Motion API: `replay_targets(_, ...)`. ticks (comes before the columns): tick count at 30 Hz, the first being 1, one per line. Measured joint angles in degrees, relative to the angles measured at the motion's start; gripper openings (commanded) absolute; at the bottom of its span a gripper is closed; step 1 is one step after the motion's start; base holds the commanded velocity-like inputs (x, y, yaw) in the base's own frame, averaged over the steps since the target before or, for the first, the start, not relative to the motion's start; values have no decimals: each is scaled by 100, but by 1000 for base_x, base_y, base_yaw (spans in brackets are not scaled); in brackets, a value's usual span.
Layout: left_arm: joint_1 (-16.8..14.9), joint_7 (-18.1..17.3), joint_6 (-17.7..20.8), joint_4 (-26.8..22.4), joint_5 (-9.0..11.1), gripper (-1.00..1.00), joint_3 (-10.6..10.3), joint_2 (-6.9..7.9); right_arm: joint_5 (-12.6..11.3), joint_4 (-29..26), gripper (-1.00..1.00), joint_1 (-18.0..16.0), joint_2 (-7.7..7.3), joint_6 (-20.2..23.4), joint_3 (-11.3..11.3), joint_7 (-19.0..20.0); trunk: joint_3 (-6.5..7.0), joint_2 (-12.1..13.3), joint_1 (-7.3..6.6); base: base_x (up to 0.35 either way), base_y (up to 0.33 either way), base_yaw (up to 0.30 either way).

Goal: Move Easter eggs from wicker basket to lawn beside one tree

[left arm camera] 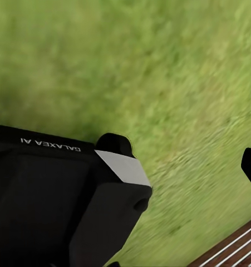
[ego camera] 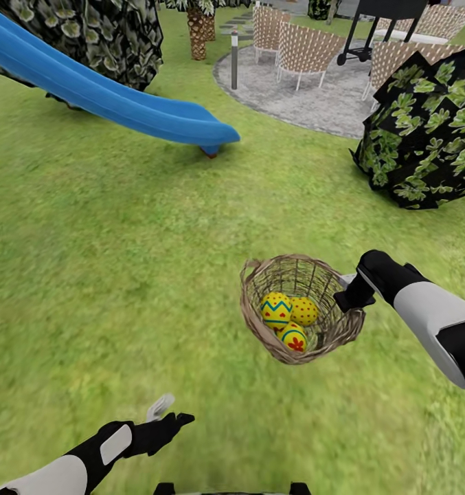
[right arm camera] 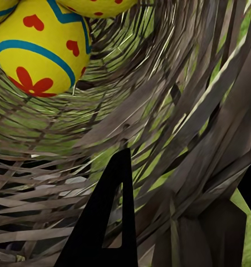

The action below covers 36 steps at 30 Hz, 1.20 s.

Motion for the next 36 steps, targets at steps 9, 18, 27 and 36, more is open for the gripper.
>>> replay_targets(9, 0, 2, 0, 0, 1, 100, 0, -5, 9, 0, -100, 0, -35, -2, 3, -1, 0, 0, 0, -341, 0, 0)
replay_targets(18, 0, 0, -1, 2, -1, 100, 1, -6, 5, -1, -100, 1, -49, -4, 2, 1, 0, 0, -1, -278, 64, 0)
replay_targets(27, 0, 0, 0, 4, 7, 100, 1, -3, 8, -1, -100, 1, -75, -4, 11, 1, 0, 0, -1, -273, 190, 0)
replay_targets(36, 0, 0, 0, 4, 8, 100, 1, 3, -29, -1, -100, 1, -75, 5, -3, 4, 0, 0, -1, -241, 212, 0)
